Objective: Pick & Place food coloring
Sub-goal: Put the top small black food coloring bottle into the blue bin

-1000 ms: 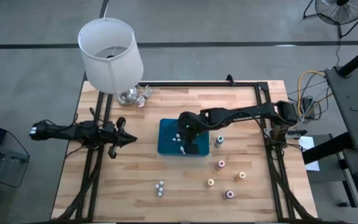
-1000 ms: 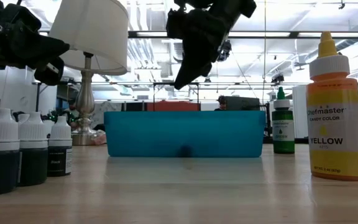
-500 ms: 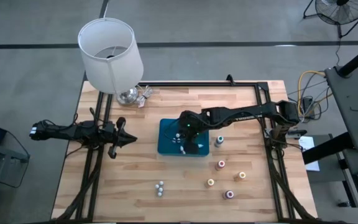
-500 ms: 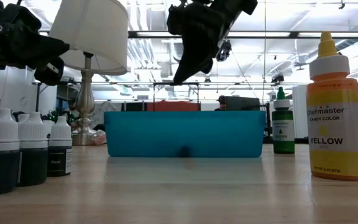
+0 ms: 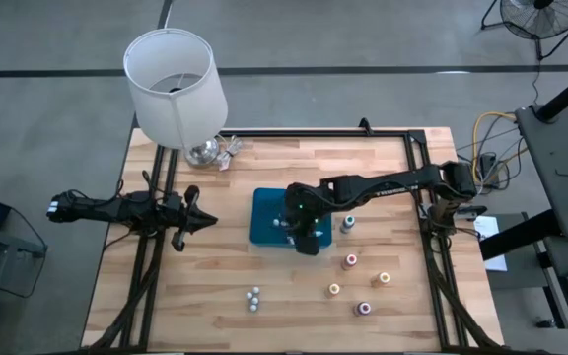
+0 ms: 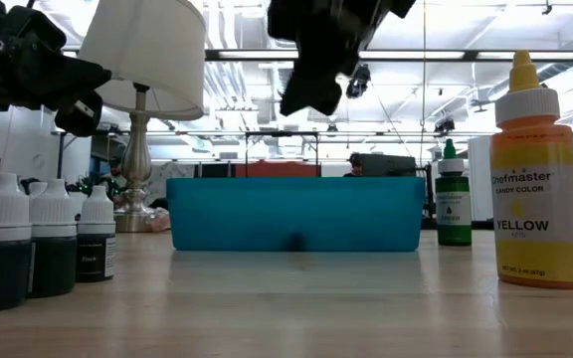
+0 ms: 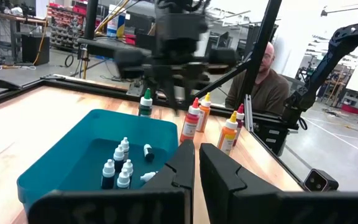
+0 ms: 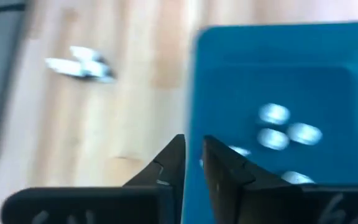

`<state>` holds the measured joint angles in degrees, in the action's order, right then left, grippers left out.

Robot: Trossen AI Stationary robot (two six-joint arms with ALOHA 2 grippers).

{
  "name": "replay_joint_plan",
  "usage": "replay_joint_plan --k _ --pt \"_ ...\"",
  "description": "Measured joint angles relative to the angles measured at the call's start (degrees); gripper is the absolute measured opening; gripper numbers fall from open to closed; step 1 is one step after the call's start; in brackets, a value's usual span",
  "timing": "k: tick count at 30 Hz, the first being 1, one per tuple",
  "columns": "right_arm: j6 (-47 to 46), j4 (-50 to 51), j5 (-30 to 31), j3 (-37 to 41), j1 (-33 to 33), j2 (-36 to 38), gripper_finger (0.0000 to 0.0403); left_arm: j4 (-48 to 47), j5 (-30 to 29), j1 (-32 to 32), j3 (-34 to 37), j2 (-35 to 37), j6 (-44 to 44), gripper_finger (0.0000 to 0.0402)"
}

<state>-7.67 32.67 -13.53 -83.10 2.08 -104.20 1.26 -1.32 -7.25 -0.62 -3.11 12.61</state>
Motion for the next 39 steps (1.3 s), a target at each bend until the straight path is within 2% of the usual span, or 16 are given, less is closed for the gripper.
replay_joint_plan --k 4,11,17,23,29,39 --pt "-2.8 -4.7 -3.5 0.0 2.6 0.0 0.0082 0.0 0.0 0.0 0.0 0.0 0.0 0.0000" --pt "-10.9 -15.8 -5.0 -0.1 6.5 -1.3 0.0128 0.0 0.0 0.0 0.0 0.0 0.0 0.0000" --pt "-12.4 -17.6 -6.5 -0.2 9.1 -3.5 0.0164 0.0 0.0 0.0 0.0 0.0 0.0 0.0000" --pt "-7.6 -11.1 -9.0 -5.2 10.2 -7.7 0.0188 0.0 0.0 0.0 0.0 0.0 0.0 0.0000" --pt "-2.9 -3.9 -9.3 -13.6 10.2 -12.1 0.0191 0.0 0.0 0.0 0.0 0.0 0.0 0.0000" --pt "3.7 13.0 -8.6 -33.2 10.5 -24.1 0.0192 0.0 0.0 0.0 0.0 0.0 0.0 0.0000"
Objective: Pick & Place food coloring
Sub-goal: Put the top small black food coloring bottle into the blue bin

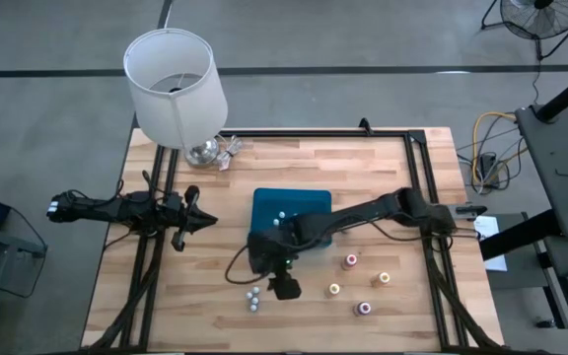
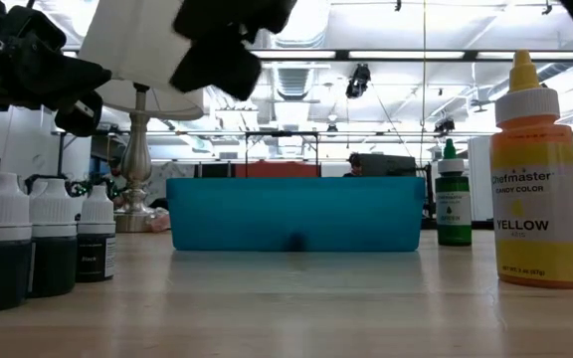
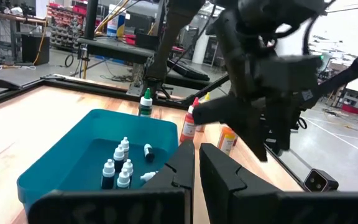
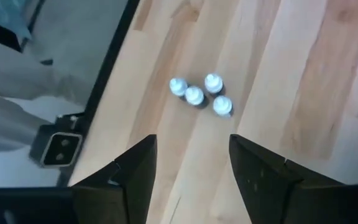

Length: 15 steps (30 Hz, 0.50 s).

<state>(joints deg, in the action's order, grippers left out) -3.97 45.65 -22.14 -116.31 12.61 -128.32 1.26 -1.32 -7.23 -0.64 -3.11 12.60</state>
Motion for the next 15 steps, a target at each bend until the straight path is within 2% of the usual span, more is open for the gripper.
replay_joint_plan --k 8,15 --pt "7.3 8.3 7.5 -13.0 1.4 -7.5 0.0191 0.0 0.0 0.0 0.0 0.0 0.0 0.0000" --pt "14.2 10.5 7.8 -15.6 2.9 -8.8 0.0192 0.0 0.0 0.0 0.0 0.0 0.0 0.0000"
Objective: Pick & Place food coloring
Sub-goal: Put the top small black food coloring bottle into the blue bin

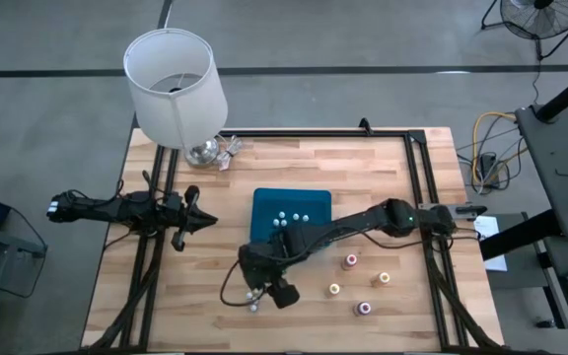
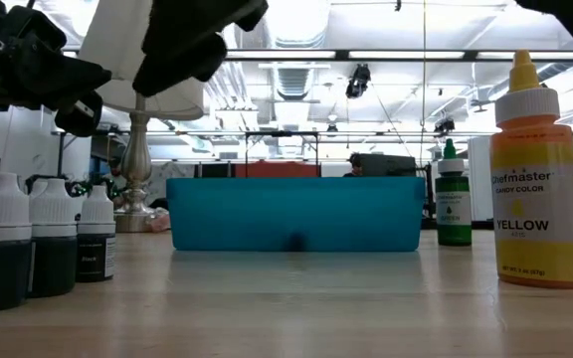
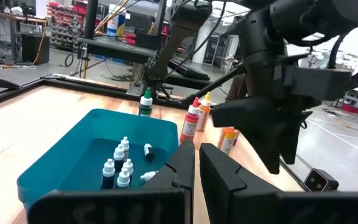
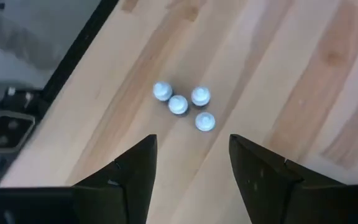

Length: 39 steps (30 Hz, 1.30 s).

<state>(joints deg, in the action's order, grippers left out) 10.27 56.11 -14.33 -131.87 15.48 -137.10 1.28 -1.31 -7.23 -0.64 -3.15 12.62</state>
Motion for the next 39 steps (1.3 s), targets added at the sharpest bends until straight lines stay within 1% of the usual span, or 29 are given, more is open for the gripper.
replay_joint_plan --k 4,10,13,22,26,29,35,39 --pt "7.7 0.7 -0.1 0.0 0.9 0.0 0.0192 0.0 0.0 0.0 0.0 0.0 0.0 0.0000" --pt "21.5 0.4 -3.0 0.2 1.2 0.2 0.0192 0.0 0.0 0.0 0.0 0.0 0.0 0.0000" --pt "25.8 -1.2 -3.5 0.2 1.2 0.2 0.0192 0.0 0.0 0.0 0.0 0.0 0.0 0.0000" --pt "26.0 -4.1 -3.5 0.3 0.6 0.2 0.0192 0.0 0.0 0.0 0.0 0.0 0.0 0.0000" --pt "25.9 -4.8 -0.7 0.9 0.5 0.2 0.0192 0.0 0.0 0.0 0.0 0.0 0.0 0.0000" --pt "25.9 -4.9 -0.1 1.0 0.4 0.1 0.0192 0.0 0.0 0.0 0.0 0.0 0.0 0.0000" --pt "22.7 -5.3 0.7 1.0 0.5 0.1 0.0192 0.0 0.0 0.0 0.0 0.0 0.0 0.0000" --pt "21.3 -4.0 0.9 -0.7 0.4 0.0 0.0192 0.0 0.0 0.0 0.0 0.0 0.0 0.0000"
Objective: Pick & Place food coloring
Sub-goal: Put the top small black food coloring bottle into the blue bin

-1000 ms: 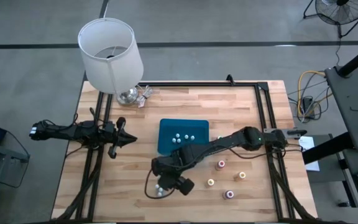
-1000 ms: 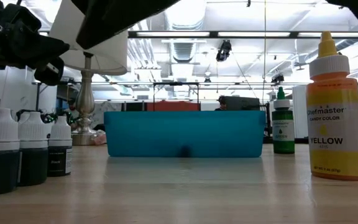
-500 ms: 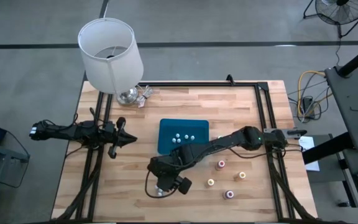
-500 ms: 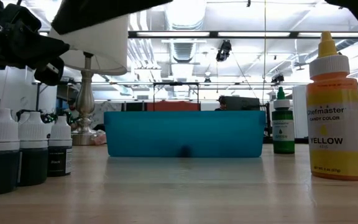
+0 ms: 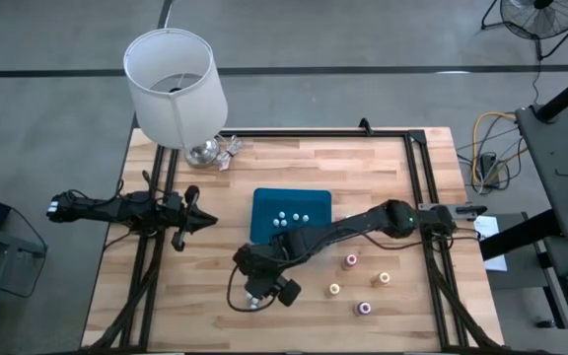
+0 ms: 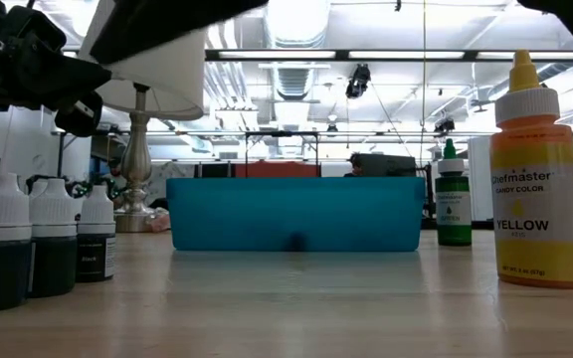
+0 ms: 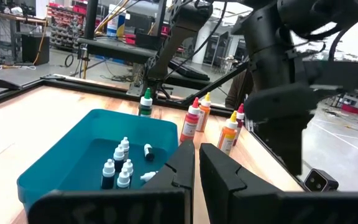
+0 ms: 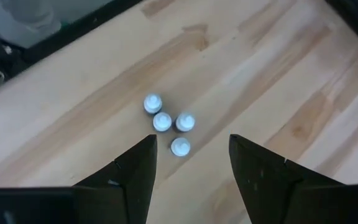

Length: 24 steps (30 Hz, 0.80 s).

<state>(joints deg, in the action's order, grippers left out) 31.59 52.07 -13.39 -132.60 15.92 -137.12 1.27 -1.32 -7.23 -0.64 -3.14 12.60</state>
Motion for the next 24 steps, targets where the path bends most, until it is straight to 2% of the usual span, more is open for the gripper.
replay_joint_plan --k 11,24 --pt "-1.0 0.7 -0.1 -2.3 0.0 0.0 0.0192 0.0 0.0 0.0 0.0 0.0 0.0 0.0000" --pt "0.4 2.2 -0.1 -2.3 0.0 -5.1 0.0192 0.0 0.0 0.0 0.0 0.0 0.0 0.0000"
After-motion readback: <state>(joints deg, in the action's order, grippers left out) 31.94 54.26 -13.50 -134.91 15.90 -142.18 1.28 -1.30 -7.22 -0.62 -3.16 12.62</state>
